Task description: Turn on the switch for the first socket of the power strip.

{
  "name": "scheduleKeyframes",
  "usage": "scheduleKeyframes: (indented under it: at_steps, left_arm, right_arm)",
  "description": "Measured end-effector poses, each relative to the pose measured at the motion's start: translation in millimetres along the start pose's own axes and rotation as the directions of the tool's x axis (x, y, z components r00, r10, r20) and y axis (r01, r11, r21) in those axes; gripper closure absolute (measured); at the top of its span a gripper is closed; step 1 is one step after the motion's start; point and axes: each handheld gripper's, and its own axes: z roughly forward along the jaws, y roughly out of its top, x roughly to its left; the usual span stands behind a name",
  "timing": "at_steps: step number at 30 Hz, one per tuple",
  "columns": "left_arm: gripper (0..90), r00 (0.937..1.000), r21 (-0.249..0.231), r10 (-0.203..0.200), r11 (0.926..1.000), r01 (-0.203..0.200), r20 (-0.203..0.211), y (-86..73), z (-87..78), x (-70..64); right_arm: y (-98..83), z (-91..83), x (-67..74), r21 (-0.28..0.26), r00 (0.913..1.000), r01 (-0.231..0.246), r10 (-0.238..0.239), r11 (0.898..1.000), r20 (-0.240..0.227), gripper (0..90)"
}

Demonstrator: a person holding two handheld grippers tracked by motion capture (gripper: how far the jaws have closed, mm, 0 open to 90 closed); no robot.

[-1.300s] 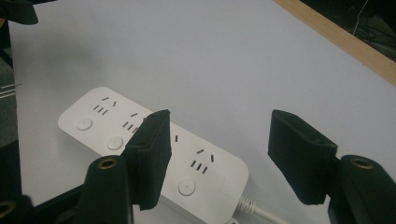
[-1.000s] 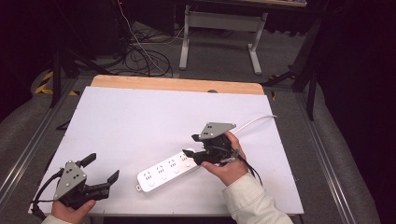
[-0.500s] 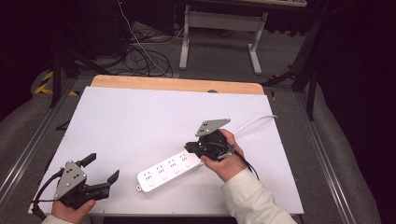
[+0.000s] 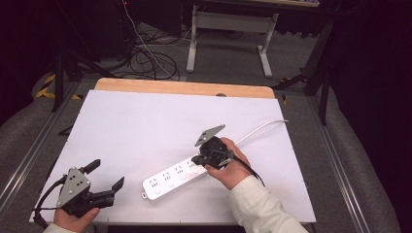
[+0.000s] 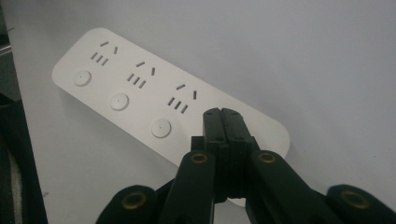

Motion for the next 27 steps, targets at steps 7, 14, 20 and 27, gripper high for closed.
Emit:
scheduleKeyframes:
  at_steps: [7, 14, 20, 27]
  left_arm:
    - [11.4, 1.0000, 0.004, 0.006, 1.0000, -0.006, 0.002, 0.1, -0.1, 0.2]
    - [11.4, 1.0000, 0.003, 0.004, 1.0000, -0.004, 0.001, 0.1, 0.0, 0.1]
    - [11.4, 1.0000, 0.004, 0.004, 1.0000, -0.004, 0.004, 0.1, 0.2, 0.1]
    - [11.4, 1.0000, 0.001, 0.003, 1.0000, -0.003, 0.001, 0.1, 0.0, 0.2]
  right_arm:
    - [-0.3, 7.9, 2.1, 0.057, 1.0000, 0.000, 0.000, 0.998, -0.007, 90.0]
    - [-0.7, 16.2, 5.1, 0.106, 0.9999, 0.012, -0.011, 0.994, -0.007, 90.0]
    - [-1.1, 21.4, 6.6, 0.131, 0.9998, 0.021, -0.021, 0.991, -0.002, 90.0]
    - [-2.1, 26.0, 7.3, 0.150, 0.9998, 0.019, -0.020, 0.988, 0.005, 90.0]
